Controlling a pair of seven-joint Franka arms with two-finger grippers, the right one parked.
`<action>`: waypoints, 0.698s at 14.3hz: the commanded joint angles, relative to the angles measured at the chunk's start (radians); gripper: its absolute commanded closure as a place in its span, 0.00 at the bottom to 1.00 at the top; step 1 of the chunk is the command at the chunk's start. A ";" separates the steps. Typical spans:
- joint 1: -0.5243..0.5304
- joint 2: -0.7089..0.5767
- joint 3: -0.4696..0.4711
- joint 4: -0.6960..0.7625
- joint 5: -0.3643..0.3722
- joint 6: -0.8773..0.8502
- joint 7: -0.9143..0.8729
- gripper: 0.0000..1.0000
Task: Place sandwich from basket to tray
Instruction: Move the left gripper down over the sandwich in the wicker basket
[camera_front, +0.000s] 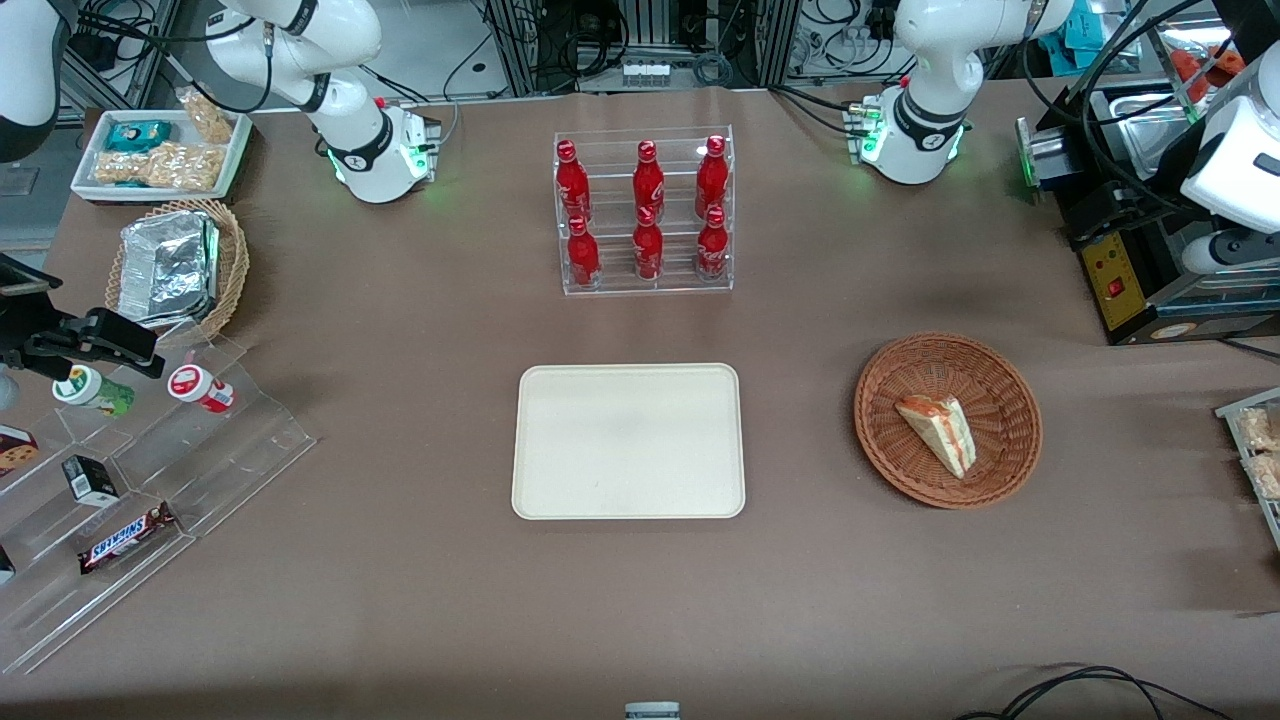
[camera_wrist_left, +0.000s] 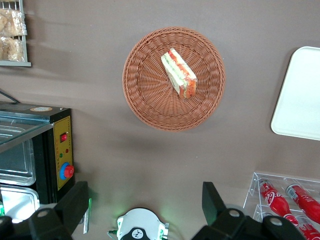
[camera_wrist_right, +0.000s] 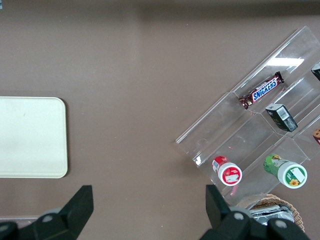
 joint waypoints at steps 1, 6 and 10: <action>0.017 0.000 -0.011 -0.008 0.003 0.007 0.039 0.00; 0.017 0.087 -0.011 -0.010 0.001 0.039 -0.004 0.00; 0.038 0.198 -0.009 -0.071 -0.011 0.151 -0.044 0.00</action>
